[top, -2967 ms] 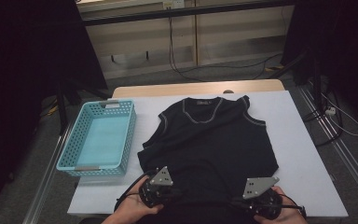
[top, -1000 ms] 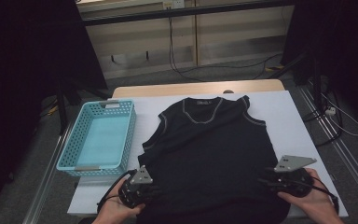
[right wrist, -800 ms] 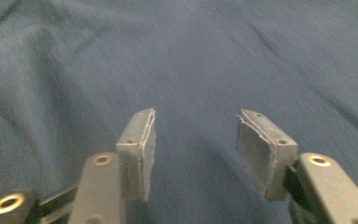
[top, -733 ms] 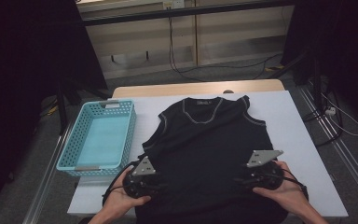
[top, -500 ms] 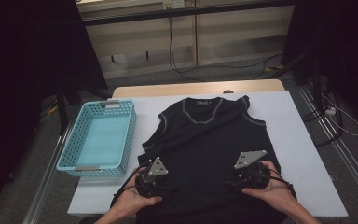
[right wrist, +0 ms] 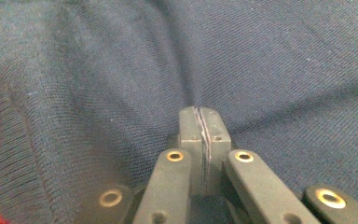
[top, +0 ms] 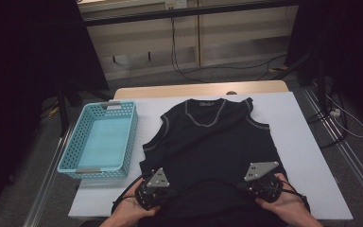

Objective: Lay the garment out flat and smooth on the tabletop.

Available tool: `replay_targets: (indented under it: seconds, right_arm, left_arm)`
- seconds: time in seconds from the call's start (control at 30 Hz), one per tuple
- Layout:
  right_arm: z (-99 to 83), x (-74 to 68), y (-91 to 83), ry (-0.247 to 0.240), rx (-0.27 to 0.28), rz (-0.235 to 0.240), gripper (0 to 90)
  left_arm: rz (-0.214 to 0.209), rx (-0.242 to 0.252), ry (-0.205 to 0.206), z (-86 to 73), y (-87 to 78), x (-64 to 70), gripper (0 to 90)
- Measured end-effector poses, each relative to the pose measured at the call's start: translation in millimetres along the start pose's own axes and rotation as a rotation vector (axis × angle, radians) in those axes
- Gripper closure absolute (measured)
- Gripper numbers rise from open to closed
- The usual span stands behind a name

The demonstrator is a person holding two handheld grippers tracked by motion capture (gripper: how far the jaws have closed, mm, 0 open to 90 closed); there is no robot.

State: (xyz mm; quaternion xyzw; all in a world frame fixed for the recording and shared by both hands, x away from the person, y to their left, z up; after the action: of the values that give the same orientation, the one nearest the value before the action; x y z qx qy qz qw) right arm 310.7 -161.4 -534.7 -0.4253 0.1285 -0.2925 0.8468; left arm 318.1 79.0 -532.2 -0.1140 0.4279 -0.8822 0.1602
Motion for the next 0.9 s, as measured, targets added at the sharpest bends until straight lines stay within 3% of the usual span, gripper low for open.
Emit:
replay_targets:
  seconds: [0.23,0.37,0.5,0.6,0.73,0.9]
  right_arm:
    - [-13.3,-21.7,-11.0,-0.021,-0.007,0.026,89.7]
    - [-17.6,-35.1,-14.9,-0.058,-0.016,0.055,89.7]
    - [-18.5,-40.3,-17.4,-0.07,-0.014,0.059,89.1]
    - [-14.6,-35.7,-20.2,-0.048,0.019,0.056,77.4]
    - [-8.8,-20.9,-25.2,-0.002,0.069,0.026,59.7]
    - [-6.5,13.9,-32.2,0.062,0.106,-0.058,53.6]
  left_arm:
    - [-0.031,-0.014,-0.007,-8.4,-6.1,10.0,88.6]
    - [-0.06,-0.029,-0.002,-12.0,-8.7,16.2,88.6]
    - [-0.049,-0.027,0.008,-12.7,-11.8,21.6,88.3]
    - [-0.037,-0.005,-0.008,-9.0,-14.0,13.0,82.1]
    - [0.006,0.031,-0.047,-5.9,-16.9,-2.9,62.6]
    - [0.073,0.049,-0.046,2.6,-15.8,-21.2,52.1]
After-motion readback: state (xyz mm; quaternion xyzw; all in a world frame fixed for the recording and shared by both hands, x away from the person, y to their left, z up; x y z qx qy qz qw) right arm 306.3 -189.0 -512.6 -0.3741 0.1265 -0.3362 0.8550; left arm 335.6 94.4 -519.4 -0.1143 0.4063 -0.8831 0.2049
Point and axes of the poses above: each handheld gripper's, and its own axes: y roughly forward along the jaws, z roughly out of its top, x roughly to its right, the point moved 10 cm from there along y, roughly forward along the jaws, and after that the axes turned 3 degrees about -x, right-handed, at the moved point
